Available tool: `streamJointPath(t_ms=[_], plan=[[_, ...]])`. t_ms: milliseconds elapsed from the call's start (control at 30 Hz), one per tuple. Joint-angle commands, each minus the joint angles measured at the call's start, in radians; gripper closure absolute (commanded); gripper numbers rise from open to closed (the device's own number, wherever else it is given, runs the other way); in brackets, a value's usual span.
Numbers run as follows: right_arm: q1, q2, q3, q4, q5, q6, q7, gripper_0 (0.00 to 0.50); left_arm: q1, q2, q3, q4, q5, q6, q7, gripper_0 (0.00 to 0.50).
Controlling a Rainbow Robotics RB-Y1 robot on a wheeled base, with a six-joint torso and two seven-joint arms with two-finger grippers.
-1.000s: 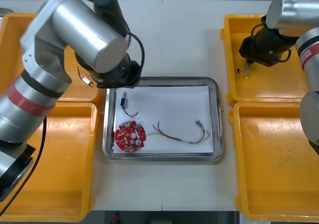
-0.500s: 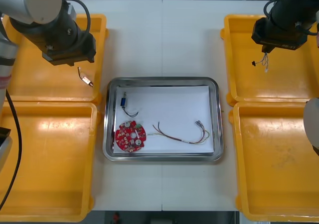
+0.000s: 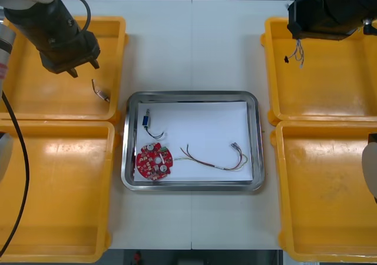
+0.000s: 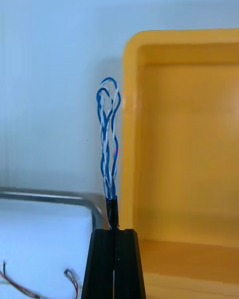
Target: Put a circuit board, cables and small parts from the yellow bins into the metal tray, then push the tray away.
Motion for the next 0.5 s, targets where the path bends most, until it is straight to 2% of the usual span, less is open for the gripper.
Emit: streamJointPath(t_ms=[33, 167, 333, 500], plan=[[0.08, -0.088, 0.089, -0.161, -0.101, 0.004, 0.124, 0.5, -0.079, 0.037, 0.055, 0.075, -0.002, -0.022, 0.107, 0.0], [0.118, -0.117, 0.167, -0.239, -0.175, 0.004, 0.219, 0.5, -0.083, 0.037, 0.056, 0.133, -0.002, -0.048, 0.115, 0.0], [0.124, -0.112, 0.276, -0.261, -0.239, -0.015, 0.383, 0.5, -0.092, 0.037, 0.055, 0.221, 0.007, -0.102, 0.126, 0.0], [0.124, -0.1, 0.379, -0.264, -0.23, -0.105, 0.54, 0.5, -0.102, 0.036, 0.055, 0.296, 0.015, -0.139, 0.132, 0.0]])
